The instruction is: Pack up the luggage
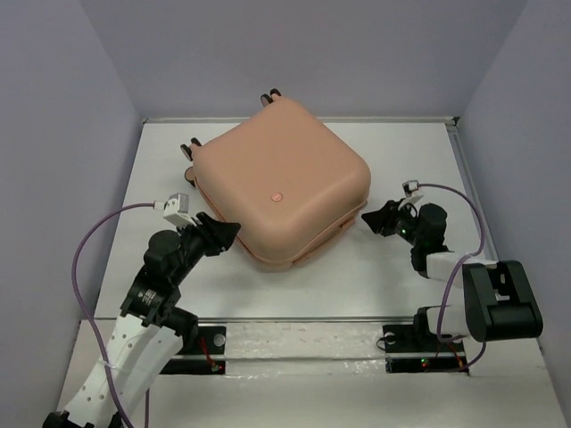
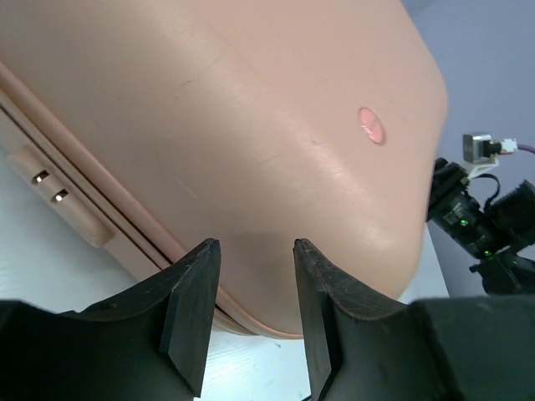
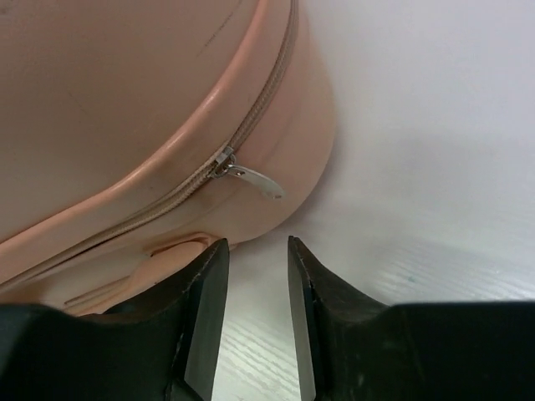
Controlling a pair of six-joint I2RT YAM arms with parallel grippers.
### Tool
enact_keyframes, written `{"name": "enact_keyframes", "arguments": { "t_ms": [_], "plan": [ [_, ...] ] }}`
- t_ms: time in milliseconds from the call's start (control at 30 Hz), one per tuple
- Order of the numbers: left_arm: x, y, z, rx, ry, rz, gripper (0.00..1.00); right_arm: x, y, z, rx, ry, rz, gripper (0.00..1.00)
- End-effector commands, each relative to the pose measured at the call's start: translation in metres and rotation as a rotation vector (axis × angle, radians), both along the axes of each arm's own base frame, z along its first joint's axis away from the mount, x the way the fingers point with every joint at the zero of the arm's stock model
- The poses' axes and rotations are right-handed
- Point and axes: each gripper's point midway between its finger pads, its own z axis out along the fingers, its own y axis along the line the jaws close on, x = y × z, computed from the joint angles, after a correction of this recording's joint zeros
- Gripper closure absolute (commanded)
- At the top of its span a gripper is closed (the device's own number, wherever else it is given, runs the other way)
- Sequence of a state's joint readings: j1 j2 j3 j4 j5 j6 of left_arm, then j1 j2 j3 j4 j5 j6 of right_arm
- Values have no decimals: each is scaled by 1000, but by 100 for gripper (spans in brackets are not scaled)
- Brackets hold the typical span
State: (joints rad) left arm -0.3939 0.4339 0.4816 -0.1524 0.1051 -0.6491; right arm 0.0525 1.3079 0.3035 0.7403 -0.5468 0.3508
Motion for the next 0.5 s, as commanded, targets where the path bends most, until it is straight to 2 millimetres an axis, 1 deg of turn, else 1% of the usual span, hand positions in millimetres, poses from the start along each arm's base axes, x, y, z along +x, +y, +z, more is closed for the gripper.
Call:
{"name": "enact_keyframes", "arguments": {
  "t_ms": [0, 33, 67, 100, 133, 200, 267, 300, 333, 367, 400, 433, 467],
  "plan": [
    [-14, -11, 47, -17, -125, -105, 49, 18, 6, 41, -35, -209, 63, 54],
    [-16, -11, 40, -11, -96, -111, 49, 20, 7, 42, -34, -212, 66, 53],
    [-18, -12, 35, -7, -74, -115, 49, 22, 7, 42, -35, -212, 68, 49],
    [-19, -14, 27, -5, -47, -129, 49, 23, 8, 37, -37, -198, 73, 48],
    [-22, -15, 20, -4, -13, -138, 49, 24, 10, 38, -36, -200, 90, 48],
    [-29, -22, 16, -33, 23, -177, 48, 28, 10, 37, -38, -202, 94, 48],
    [-33, -22, 13, -31, 55, -185, 46, 31, 9, 38, -39, -203, 86, 48],
    [-34, -20, 17, -25, 51, -182, 44, 33, 10, 39, -39, -205, 86, 48],
    [-37, -18, 13, -6, 79, -179, 36, 34, 10, 40, -39, -202, 88, 48],
    [-38, -17, 12, 7, 89, -180, 32, 35, 9, 39, -41, -197, 85, 48],
    [-37, -16, 10, 22, 105, -179, 30, 36, 9, 39, -42, -198, 86, 44],
    [-39, -16, 11, 38, 114, -184, 25, 38, 11, 39, -41, -196, 95, 39],
    [-38, -16, 8, 48, 127, -187, 23, 39, 12, 38, -40, -190, 102, 38]
  ]
}}
